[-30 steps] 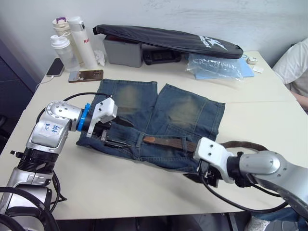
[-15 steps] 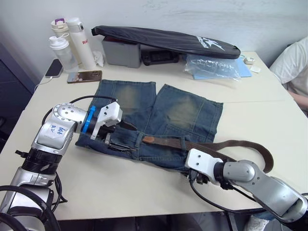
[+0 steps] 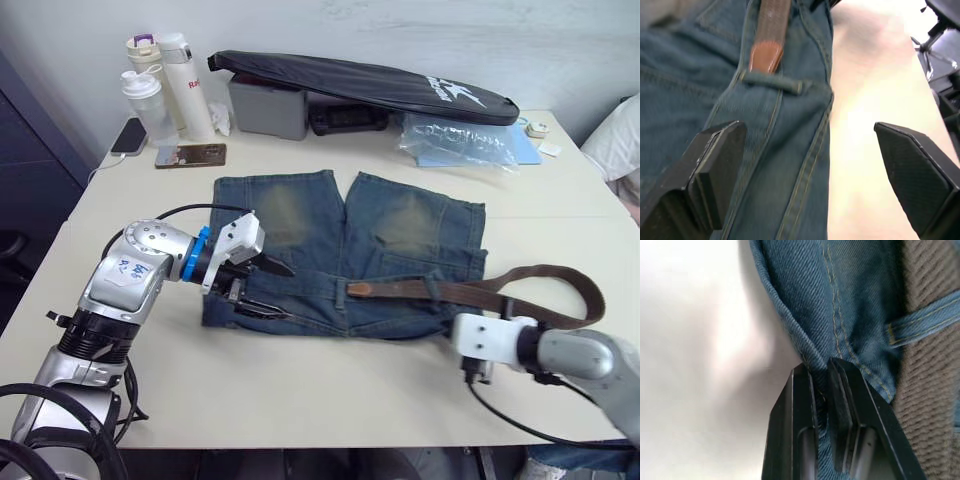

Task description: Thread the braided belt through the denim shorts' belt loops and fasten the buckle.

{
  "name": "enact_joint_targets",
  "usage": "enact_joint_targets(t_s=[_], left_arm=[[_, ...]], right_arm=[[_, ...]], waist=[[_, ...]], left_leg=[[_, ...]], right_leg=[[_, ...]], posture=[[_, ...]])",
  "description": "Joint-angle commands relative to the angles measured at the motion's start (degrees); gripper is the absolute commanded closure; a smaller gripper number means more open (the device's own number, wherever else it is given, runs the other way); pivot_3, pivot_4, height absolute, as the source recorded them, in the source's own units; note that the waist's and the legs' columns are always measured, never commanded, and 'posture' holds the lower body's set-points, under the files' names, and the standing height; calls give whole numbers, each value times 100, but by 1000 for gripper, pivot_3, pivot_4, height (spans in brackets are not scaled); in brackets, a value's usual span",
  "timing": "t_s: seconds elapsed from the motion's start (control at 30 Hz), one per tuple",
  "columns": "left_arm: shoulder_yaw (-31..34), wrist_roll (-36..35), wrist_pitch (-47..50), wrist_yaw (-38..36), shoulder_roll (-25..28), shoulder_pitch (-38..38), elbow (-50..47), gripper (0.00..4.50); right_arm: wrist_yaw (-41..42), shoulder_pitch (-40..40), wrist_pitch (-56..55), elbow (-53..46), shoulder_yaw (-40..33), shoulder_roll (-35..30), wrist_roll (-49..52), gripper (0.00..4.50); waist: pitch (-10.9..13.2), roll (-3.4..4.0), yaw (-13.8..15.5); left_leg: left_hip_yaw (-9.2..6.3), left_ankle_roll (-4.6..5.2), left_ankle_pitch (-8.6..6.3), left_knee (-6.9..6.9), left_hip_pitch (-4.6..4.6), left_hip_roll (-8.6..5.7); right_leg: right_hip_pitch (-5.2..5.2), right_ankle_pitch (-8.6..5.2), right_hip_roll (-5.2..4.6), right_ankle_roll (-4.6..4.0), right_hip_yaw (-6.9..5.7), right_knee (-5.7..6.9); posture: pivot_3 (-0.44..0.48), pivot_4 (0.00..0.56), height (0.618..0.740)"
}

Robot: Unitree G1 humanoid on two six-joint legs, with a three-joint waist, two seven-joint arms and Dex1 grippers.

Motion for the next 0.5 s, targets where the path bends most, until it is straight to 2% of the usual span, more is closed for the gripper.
enact_joint_targets(t_s=[0.03,0.27,0.47,0.5], left_arm=[[11,-215,180,118,-163,-113,-334,0],[-146,-335,359,335,-559,-105,-487,0],[-213,-255,325,653,-973,-275,-438,0],[-211,-238,306,674,-976,-295,-430,0]], right_arm=[[337,502,-882,843,-929,-270,-113,4457],[569,1010,-1651,1925,-1479,-208,-333,4457],[530,981,-1808,2050,-1828,92,-269,4457],[556,1003,-1752,1994,-1972,135,-201,4008]], waist=[[4,-4,6],[18,1,-13],[26,10,-8],[30,17,-13]], left_leg=[[0,0,0,1,1,-2],[7,-3,2,26,8,1],[-3,-7,-6,64,20,3],[-4,-9,-6,67,20,3]], right_leg=[[3,0,-1,0,-1,0],[16,1,12,2,6,1],[61,5,15,11,1,-13],[63,5,15,12,0,-14]], posture=[[0,150,740],[0,150,740],[0,150,740],[0,150,740]])
